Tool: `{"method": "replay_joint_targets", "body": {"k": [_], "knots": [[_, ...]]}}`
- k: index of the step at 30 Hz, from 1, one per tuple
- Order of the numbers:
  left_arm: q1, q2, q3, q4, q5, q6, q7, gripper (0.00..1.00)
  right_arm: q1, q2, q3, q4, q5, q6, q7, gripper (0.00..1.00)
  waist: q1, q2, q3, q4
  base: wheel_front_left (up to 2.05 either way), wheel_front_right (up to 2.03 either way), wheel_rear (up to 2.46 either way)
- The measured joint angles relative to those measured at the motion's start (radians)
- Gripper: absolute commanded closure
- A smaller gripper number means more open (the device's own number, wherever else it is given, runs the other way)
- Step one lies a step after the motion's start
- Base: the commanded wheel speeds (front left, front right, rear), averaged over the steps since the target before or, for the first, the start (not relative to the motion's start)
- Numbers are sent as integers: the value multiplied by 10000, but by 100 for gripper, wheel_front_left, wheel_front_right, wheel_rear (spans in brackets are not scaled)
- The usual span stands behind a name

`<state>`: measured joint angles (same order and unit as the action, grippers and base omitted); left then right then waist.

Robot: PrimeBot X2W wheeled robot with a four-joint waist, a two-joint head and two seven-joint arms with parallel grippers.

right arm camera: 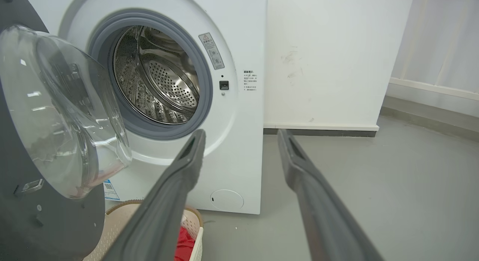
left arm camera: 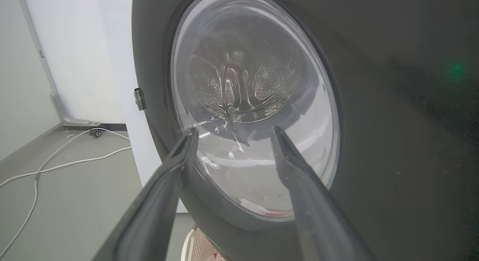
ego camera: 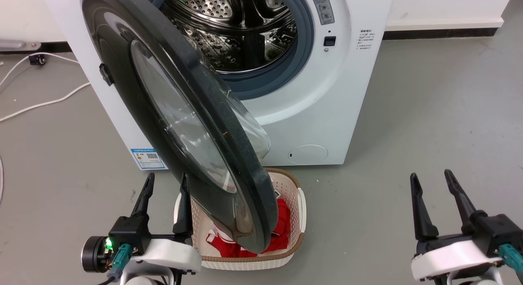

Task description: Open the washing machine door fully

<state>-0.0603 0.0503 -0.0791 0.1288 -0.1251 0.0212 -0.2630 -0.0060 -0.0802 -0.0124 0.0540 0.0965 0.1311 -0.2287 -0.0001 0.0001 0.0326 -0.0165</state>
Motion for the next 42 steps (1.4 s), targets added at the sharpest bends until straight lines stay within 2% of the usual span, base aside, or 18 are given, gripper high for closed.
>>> {"method": "replay_joint_targets", "body": {"k": [7,23,24,25,26,35,42], "knots": [[-3,0,50,-2,94,-29,0,0,345,211,-81,-190,-587,0,94,0,1,0,41,-18,0,0,0],[-44,0,52,35,161,-48,0,0,259,274,-77,25,-556,0,29,0,1,0,155,-5,0,0,0],[-44,0,63,44,148,-25,0,28,258,276,-82,38,-529,0,10,0,1,0,165,-10,0,0,0],[-44,0,94,42,142,46,0,71,249,276,-79,58,-518,0,4,0,2,0,174,-15,0,0,0],[-48,2,100,33,140,58,0,100,231,276,-77,75,-518,0,0,0,1,0,184,-22,0,0,0],[-84,0,92,-297,-40,-6,0,100,159,278,-96,148,-520,0,-54,0,1,0,198,-52,0,0,0],[-446,0,115,-1358,-6,-25,0,100,148,278,-142,163,-520,0,-81,0,1,0,178,-32,0,0,0]]}}
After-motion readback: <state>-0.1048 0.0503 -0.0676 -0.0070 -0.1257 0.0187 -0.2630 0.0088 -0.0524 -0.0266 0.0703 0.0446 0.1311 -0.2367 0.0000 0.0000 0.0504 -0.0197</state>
